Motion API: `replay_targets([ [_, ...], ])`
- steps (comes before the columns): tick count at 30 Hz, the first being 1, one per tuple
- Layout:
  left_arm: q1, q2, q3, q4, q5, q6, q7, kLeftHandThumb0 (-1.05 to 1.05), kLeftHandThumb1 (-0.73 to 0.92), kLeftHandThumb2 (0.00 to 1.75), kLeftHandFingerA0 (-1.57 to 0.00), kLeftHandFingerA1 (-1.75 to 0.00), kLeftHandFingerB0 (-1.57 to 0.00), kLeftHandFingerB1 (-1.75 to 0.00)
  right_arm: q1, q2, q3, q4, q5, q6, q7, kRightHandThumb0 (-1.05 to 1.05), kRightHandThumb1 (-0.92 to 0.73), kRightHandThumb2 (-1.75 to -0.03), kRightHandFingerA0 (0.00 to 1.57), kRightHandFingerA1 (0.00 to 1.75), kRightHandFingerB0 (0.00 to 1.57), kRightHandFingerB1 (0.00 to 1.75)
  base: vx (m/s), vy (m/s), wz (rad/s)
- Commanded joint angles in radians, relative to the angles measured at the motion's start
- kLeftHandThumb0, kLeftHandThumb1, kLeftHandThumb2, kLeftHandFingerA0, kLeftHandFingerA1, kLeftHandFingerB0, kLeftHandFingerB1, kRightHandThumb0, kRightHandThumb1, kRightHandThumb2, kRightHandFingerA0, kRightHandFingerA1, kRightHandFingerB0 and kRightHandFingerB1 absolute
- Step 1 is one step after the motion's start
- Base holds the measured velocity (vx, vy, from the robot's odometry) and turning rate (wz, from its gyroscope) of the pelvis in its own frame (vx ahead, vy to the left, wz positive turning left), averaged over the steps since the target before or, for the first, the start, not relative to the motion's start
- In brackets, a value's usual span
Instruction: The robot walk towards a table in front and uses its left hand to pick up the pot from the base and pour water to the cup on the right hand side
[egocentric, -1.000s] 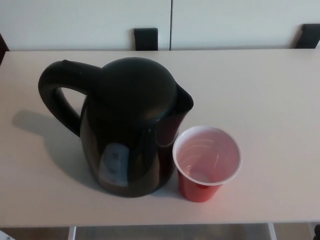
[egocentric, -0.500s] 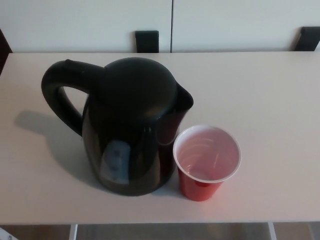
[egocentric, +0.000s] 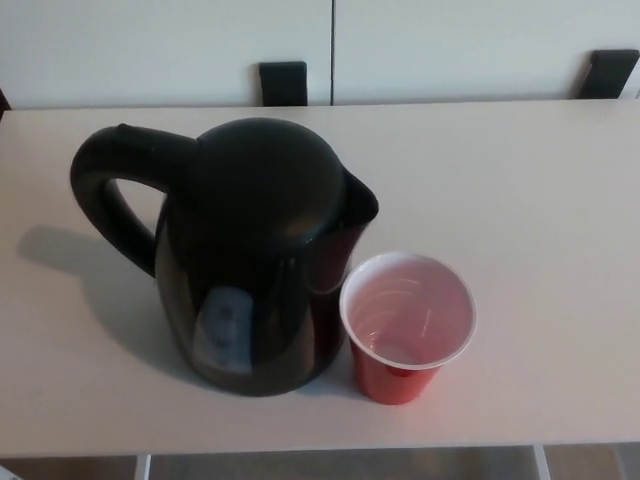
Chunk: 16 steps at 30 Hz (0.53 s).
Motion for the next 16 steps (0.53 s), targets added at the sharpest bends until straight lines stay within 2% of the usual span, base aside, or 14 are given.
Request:
replay_targets([
  [1,-0.019,-0.009,-0.054,-0.038,0.049,-0.007,0.052,-0.82,0.80,1.08,0.00,-0.14,0.00,-0.14,0.001,-0.001,-0.003,0.014,-0.005,-0.030,-0.002,-0.29,-0.57,-0.56,0.35,0.42,0.33,0.37,0.00,0.000,0.00],
  [2,-0.018,-0.009,-0.059,-0.040,0.045,-0.005,0.053,-0.82,0.80,1.08,0.00,-0.14,0.00,-0.14,0.000,-0.001,-0.003,0.015,-0.005,-0.031,-0.002,-0.29,-0.57,-0.56,0.35,0.42,0.33,0.37,0.00,0.000,0.00],
  [3,0.012,-0.070,-0.051,-0.068,0.039,-0.097,0.125,-0.62,0.88,0.67,-0.22,-0.30,-0.27,-0.31,0.006,0.002,-0.008,0.009,0.002,-0.033,0.002,-0.30,-0.57,-0.57,0.35,0.42,0.33,0.37,0.00,0.000,0.00],
  [5,0.051,-0.115,-0.084,-0.099,0.080,-0.167,0.210,-0.60,0.88,0.67,-0.22,-0.31,-0.26,-0.32,0.012,0.002,-0.005,0.004,-0.002,-0.035,0.001,-0.31,-0.56,-0.56,0.36,0.42,0.34,0.37,0.00,0.000,0.00],
  [8,0.059,-0.120,-0.092,-0.112,0.083,-0.172,0.224,-0.60,0.88,0.67,-0.22,-0.31,-0.26,-0.32,0.011,0.002,-0.005,0.001,-0.002,-0.035,0.001,-0.31,-0.56,-0.56,0.36,0.42,0.34,0.37,0.00,0.000,0.00],
  [9,0.100,-0.126,-0.171,-0.110,0.170,-0.232,0.274,-0.63,0.84,0.65,-0.18,-0.32,-0.18,-0.30,0.017,-0.001,-0.001,-0.008,-0.006,-0.046,0.005,-0.32,-0.56,-0.56,0.34,0.42,0.33,0.37,0.00,0.000,0.00],
  [11,0.134,-0.107,-0.257,-0.136,0.248,-0.241,0.310,-0.67,0.83,0.65,-0.20,-0.31,-0.17,-0.27,0.015,-0.005,0.008,-0.020,-0.014,-0.048,0.010,-0.34,-0.56,-0.56,0.35,0.42,0.34,0.37,0.00,0.000,0.00],
  [12,0.139,-0.103,-0.270,-0.141,0.250,-0.247,0.315,-0.67,0.83,0.65,-0.20,-0.31,-0.16,-0.27,0.012,-0.006,0.010,-0.023,-0.015,-0.049,0.008,-0.42,-0.51,-0.70,0.33,0.49,0.33,0.45,0.00,0.000,0.00],
  [16,0.150,-0.082,-0.333,-0.154,0.294,-0.271,0.363,-0.67,0.83,0.65,-0.22,-0.32,-0.16,-0.27,-0.003,-0.004,0.014,-0.026,-0.014,-0.042,0.001,-0.40,-0.51,-0.69,0.34,0.48,0.33,0.44,0.00,0.000,0.00],
])
